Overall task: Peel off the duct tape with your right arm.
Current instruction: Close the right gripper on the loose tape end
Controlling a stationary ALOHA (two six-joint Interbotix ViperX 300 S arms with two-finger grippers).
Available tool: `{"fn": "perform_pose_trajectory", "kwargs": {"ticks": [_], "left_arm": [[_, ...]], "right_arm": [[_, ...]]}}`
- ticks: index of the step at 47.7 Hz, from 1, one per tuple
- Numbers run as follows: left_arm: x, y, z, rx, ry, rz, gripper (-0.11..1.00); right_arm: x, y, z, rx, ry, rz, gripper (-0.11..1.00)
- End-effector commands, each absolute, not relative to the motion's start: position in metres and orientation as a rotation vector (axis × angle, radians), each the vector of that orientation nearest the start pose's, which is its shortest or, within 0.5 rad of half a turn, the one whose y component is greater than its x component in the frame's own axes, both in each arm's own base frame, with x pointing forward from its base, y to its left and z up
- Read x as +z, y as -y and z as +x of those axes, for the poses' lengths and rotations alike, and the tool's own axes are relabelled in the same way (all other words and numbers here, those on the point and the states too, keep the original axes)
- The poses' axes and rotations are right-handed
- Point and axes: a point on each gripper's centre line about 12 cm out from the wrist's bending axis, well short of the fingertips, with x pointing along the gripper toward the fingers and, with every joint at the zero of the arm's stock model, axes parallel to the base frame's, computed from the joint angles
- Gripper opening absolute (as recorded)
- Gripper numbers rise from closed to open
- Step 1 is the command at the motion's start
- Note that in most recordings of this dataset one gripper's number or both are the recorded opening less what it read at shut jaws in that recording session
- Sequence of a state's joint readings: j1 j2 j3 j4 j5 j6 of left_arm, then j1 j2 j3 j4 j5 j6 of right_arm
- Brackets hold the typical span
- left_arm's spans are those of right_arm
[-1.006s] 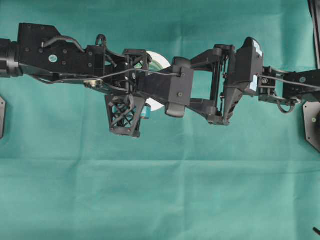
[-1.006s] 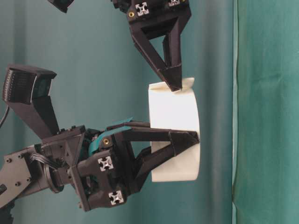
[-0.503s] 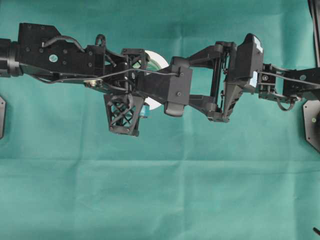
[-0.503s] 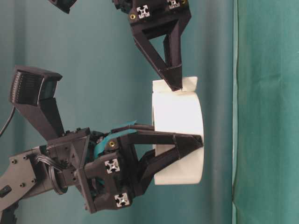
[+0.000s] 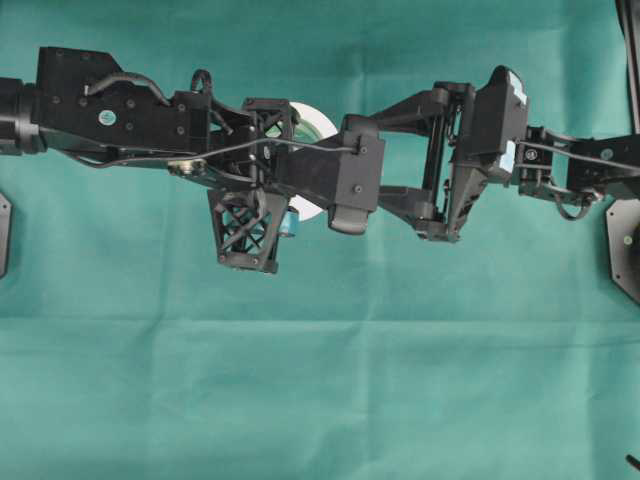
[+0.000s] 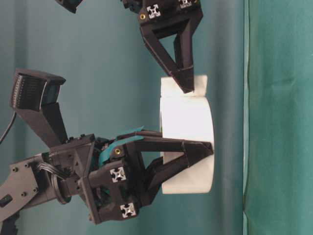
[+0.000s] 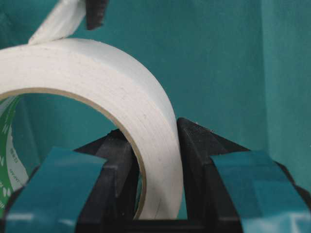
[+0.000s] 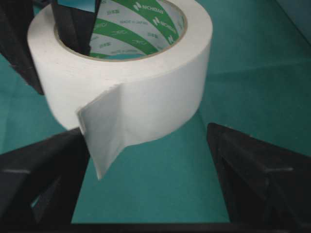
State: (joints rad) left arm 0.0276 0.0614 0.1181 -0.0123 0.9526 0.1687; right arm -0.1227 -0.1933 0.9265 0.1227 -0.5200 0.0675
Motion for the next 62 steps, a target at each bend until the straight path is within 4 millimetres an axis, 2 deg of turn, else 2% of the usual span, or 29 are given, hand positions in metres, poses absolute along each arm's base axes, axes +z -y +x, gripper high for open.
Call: {"fn": "perform_pose_trajectory", "kwargs": {"ticks": [1,22,27,34,39,50,62], "left_arm": [[0.275,-0.009,0.423,-0.076,-1.093,0.129,0.2],[0.275,-0.009,0.423,-0.077,-1.093,0.13,0.2],[0.275,-0.008,0.423,-0.078,-1.093,0.132,0.2],[0.275,-0.009,0.423,-0.076,-1.093,0.131,0.2],[0.275,-0.009,0.423,-0.077,-1.095,0.133,0.2],[0.274,-0.008,0.423,-0.078,-1.096,0.132,0.2],[0.274,-0.009,0.423,-0.077,-1.096,0.131,0.2]], "right_arm": [[0.215,0.05,0.337,-0.205,-0.168,0.179,0.51],[0.217,0.053,0.338,-0.212,-0.158,0.175,0.5],[0.218,0.052,0.338,-0.206,-0.157,0.174,0.43],[0.218,0.048,0.339,-0.189,-0.157,0.166,0.23],[0.218,0.046,0.34,-0.181,-0.159,0.16,0.15],[0.219,0.038,0.341,-0.15,-0.159,0.144,0.12],[0.22,0.038,0.341,-0.151,-0.145,0.144,0.1]]}}
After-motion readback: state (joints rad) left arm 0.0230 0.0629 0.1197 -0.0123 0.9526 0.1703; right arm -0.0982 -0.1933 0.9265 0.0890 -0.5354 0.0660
